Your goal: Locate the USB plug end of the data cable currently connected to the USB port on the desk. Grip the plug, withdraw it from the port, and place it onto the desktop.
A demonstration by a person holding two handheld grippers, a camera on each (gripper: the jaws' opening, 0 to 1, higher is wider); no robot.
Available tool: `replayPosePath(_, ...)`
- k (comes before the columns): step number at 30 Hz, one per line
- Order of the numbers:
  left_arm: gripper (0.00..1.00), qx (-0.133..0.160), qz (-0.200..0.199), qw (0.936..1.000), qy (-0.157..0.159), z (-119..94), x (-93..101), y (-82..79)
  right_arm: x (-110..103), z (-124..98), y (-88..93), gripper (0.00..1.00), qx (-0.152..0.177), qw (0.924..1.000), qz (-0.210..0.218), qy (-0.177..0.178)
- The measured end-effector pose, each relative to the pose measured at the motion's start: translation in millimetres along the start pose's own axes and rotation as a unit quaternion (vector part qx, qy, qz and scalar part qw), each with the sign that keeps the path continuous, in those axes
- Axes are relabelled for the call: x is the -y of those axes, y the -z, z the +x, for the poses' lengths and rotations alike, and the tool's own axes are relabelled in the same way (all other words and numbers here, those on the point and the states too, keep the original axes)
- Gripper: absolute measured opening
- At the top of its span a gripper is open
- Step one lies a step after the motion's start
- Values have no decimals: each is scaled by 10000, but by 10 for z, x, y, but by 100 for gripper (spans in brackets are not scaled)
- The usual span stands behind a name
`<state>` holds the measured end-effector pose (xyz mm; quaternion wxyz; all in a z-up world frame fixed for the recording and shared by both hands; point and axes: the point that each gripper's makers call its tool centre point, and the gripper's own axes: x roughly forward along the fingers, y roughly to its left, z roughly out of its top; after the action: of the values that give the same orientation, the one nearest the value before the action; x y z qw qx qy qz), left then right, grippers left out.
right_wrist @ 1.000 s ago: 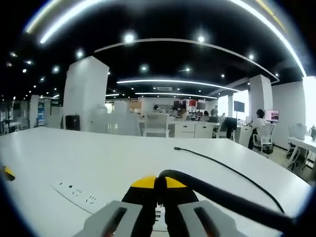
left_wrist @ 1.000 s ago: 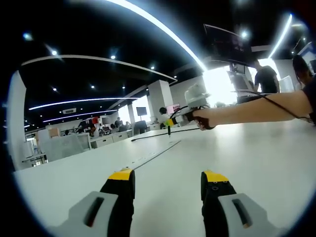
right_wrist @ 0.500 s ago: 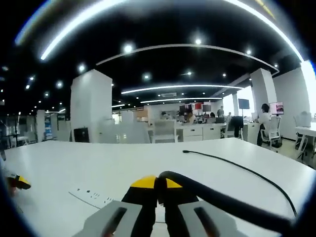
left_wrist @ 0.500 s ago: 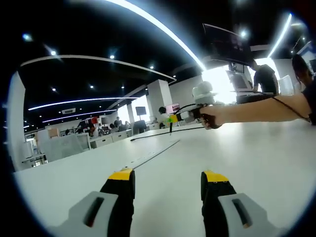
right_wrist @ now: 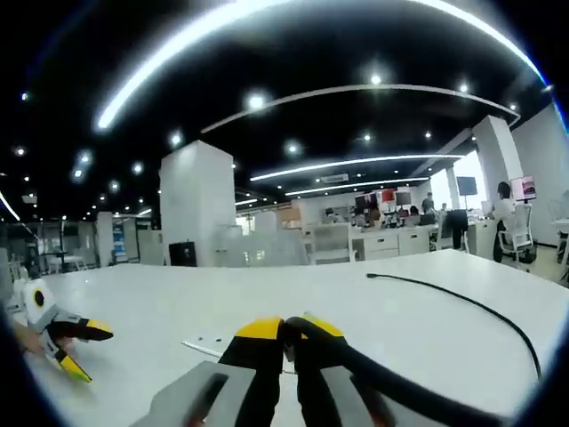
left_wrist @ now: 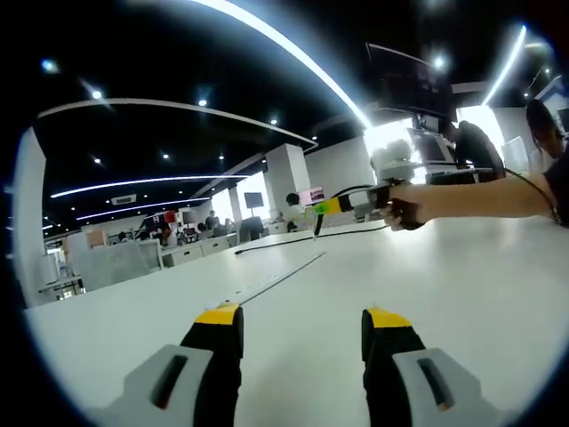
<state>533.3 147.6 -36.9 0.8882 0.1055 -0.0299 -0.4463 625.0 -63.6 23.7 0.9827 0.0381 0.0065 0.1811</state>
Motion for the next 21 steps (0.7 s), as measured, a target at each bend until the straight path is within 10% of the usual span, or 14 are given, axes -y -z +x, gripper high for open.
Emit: replayPosePath(21,54,-8,4,10000,8,-1,11,2,-67,-325,311,6,-97,9988,321,-349)
